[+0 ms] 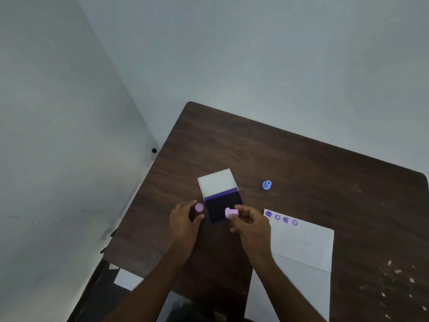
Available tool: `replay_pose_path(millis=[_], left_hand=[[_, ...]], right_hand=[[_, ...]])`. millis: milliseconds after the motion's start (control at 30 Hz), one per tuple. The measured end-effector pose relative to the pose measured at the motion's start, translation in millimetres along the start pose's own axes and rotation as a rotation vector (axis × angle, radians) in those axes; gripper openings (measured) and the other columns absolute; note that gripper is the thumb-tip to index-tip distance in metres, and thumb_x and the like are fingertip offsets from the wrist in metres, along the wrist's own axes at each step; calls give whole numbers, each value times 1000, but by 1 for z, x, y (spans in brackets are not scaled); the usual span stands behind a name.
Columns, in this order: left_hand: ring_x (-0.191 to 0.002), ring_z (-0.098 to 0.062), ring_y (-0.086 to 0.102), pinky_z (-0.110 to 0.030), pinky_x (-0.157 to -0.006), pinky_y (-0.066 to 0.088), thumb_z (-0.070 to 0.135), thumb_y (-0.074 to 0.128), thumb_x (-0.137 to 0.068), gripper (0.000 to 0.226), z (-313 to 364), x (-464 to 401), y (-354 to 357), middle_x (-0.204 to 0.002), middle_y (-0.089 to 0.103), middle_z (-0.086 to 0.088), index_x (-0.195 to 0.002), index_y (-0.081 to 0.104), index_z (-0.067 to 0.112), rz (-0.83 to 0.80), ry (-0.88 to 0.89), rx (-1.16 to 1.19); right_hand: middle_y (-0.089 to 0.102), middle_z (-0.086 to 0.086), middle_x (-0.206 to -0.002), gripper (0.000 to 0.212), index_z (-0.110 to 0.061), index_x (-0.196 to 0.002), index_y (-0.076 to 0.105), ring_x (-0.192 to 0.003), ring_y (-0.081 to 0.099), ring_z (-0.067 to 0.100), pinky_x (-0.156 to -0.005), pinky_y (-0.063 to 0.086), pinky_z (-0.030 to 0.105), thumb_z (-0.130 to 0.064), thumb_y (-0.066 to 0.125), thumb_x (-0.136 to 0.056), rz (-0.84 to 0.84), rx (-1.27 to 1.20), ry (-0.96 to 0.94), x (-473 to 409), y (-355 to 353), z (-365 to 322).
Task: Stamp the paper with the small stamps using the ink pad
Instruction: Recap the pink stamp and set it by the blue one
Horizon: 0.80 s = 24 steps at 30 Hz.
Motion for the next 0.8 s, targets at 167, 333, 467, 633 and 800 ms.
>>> replay_pose_path(millis=[167,333,467,633,800], left_hand=[[-117,-18,51,-29,-100,38,27,73,-80,52,-8,-9,5,-129,58,-3,-129,56,17,-41,55,-75],[-111,-17,52,-22,-93,32,25,71,-82,42,-11,-17,8,-121,60,-4,-122,61,18,-63,92,-135],[-96,-10,57,-21,-84,41,36,64,-87,25,-11,-19,1,-106,62,5,-108,66,22,-79,-2,3],[-83,2,57,-8,-69,37,41,65,-86,16,2,-11,-19,-89,58,21,-101,62,33,-150,18,154],[-80,3,55,-6,-71,38,38,68,-85,18,13,-4,-38,-88,58,18,-99,65,28,-169,102,171]], right_hand=[[70,-3,-94,25,-22,-105,65,-66,68,3,-54,53,13,-27,72,-81,-6,27,1,-2,16,-2],[71,-2,-94,26,-19,-104,66,-66,69,10,-62,59,23,-28,73,-81,13,51,-4,0,25,-2],[71,-1,-95,27,-18,-105,66,-68,69,14,-68,61,33,-29,73,-81,-8,34,9,0,28,-7],[73,-1,-94,27,-22,-104,69,-71,71,14,-71,61,35,-31,75,-79,-55,-38,12,0,34,-13],[74,-4,-90,29,-25,-99,71,-76,71,14,-73,60,35,-38,77,-73,-105,-91,-28,2,43,-20]])
Point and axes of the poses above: each hand's wrist, its own x-axis away from the middle knuckle, its own y-axis out of the palm, z = x × y, the point moved 3 cm from there along -x, towards the middle knuckle
